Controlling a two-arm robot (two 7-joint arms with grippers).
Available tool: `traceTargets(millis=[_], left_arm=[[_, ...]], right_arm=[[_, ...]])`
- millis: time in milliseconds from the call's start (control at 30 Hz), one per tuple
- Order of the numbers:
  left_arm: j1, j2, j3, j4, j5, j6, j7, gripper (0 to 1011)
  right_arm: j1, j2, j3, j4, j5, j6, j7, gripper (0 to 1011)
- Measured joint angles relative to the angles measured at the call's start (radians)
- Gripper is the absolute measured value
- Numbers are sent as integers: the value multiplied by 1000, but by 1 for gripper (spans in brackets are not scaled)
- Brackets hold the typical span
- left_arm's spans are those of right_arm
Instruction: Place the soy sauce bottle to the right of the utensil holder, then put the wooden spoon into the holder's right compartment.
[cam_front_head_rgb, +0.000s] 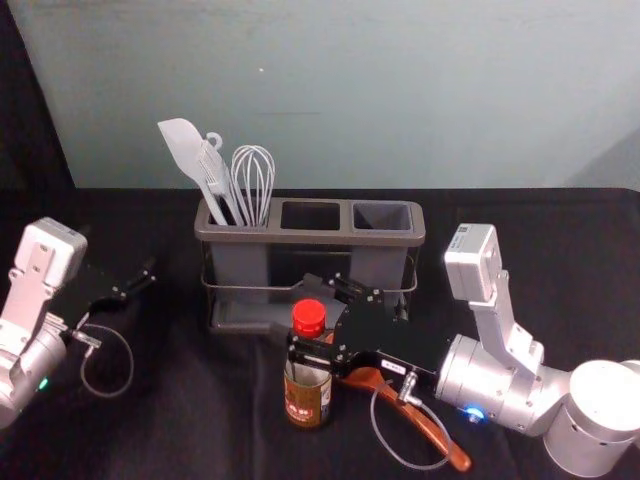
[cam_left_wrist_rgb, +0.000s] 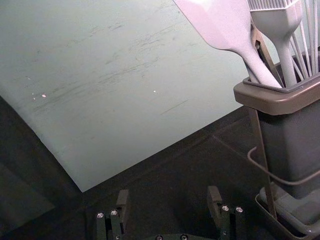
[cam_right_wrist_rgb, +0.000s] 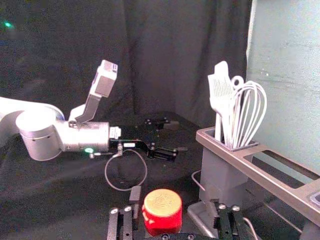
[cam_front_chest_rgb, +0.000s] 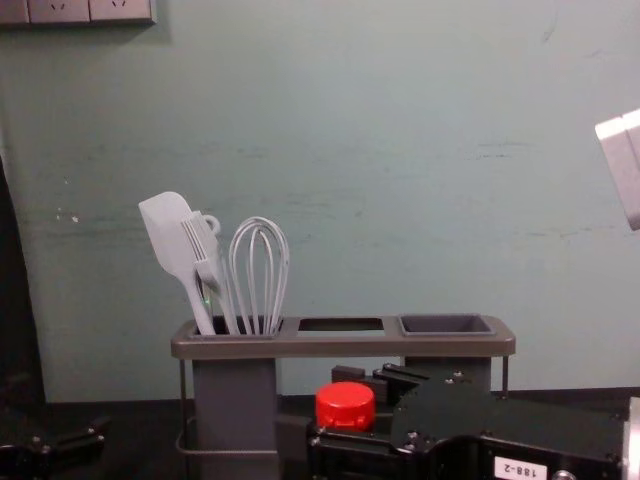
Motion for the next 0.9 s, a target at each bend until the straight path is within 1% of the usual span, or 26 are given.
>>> traceTargets(millis=[100,133,167,200,267,333,400,433,533,833,900], left_arm=[[0,0,0,0,0,0,0,1011],[0,0,0,0,0,0,0,1012],[0,0,0,0,0,0,0,1011],[0,0,0,0,0,0,0,1012],[0,0,0,0,0,0,0,1011],[0,0,0,0,0,0,0,1012],[0,0,0,0,0,0,0,1012],[0,0,0,0,0,0,0,1012],[0,0,0,0,0,0,0,1012],[0,0,0,0,0,0,0,1012],[0,0,0,0,0,0,0,1011]], right_arm=[[0,0,0,0,0,0,0,760],[0,0,0,0,1,0,0,707],[0,0,0,0,1,0,0,684],[1,1,0,0,1,1,1,627],[1,1,0,0,1,1,1,594],[1,1,0,0,1,1,1,507],[1,1,0,0,1,1,1,463],[1,1,0,0,1,2,1,408],[1,1,0,0,1,2,1,388],[0,1,0,-1,0,2,1,387],[-5,6,1,-13,-4,-2,2,387]])
